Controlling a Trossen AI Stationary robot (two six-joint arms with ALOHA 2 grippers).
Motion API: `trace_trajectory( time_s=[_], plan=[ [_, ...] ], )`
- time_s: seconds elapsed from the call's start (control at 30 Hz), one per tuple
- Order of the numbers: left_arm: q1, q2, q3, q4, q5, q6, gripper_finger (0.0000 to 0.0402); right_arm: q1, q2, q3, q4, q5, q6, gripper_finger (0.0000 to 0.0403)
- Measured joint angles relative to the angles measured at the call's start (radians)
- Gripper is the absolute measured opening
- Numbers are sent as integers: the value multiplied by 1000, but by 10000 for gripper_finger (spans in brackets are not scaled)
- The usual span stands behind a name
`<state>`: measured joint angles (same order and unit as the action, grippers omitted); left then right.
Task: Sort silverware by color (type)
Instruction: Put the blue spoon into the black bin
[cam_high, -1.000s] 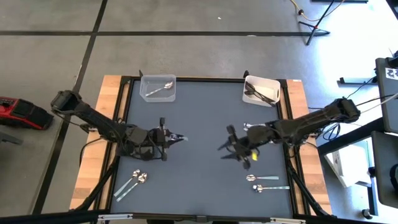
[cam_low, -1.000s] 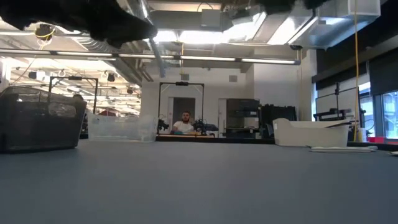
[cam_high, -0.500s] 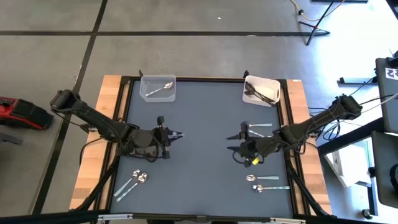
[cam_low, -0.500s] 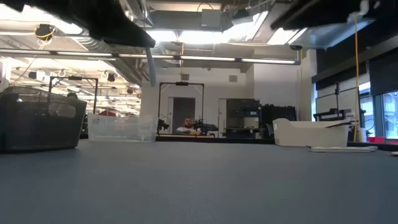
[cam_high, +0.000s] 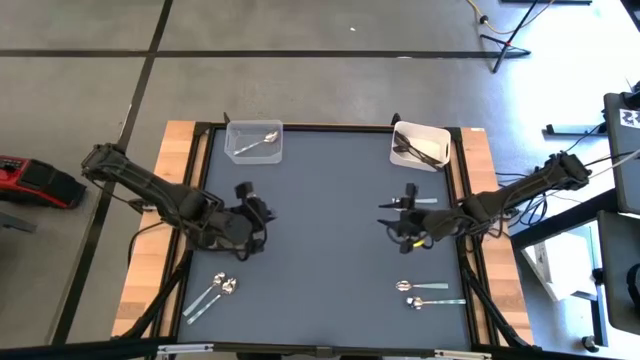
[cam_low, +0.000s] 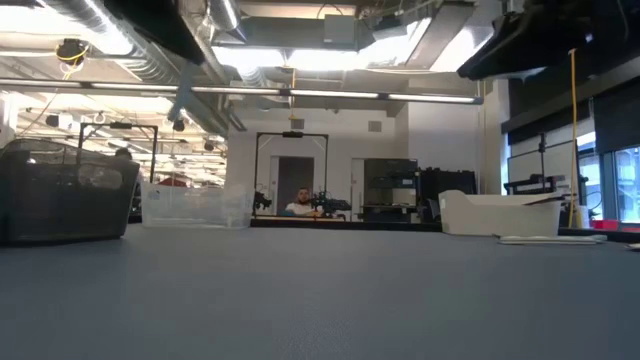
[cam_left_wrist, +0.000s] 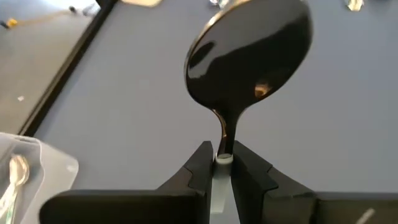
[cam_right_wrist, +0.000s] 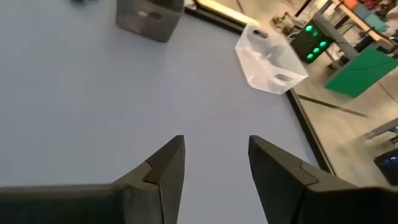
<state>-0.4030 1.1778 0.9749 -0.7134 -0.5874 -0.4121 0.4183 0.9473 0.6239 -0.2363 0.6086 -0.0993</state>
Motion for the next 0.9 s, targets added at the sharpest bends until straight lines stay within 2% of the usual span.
trace_trajectory(
  time_s=[0.2, 0.33, 0.57, 0.9],
  plan=[
    [-21, 0, 46, -173, 52, -134, 34, 0, -48, -30, 1, 12, 16, 168],
    [-47, 0, 46, -310, 123, -287, 35, 0, -48, -33, 1, 12, 16, 168],
    [-105, 0, 46, -523, 172, -525, 35, 0, -47, -33, 3, 12, 18, 168],
    [-168, 0, -15, -562, 300, -678, 35, 0, -47, -33, 3, 12, 29, 168]
  ],
)
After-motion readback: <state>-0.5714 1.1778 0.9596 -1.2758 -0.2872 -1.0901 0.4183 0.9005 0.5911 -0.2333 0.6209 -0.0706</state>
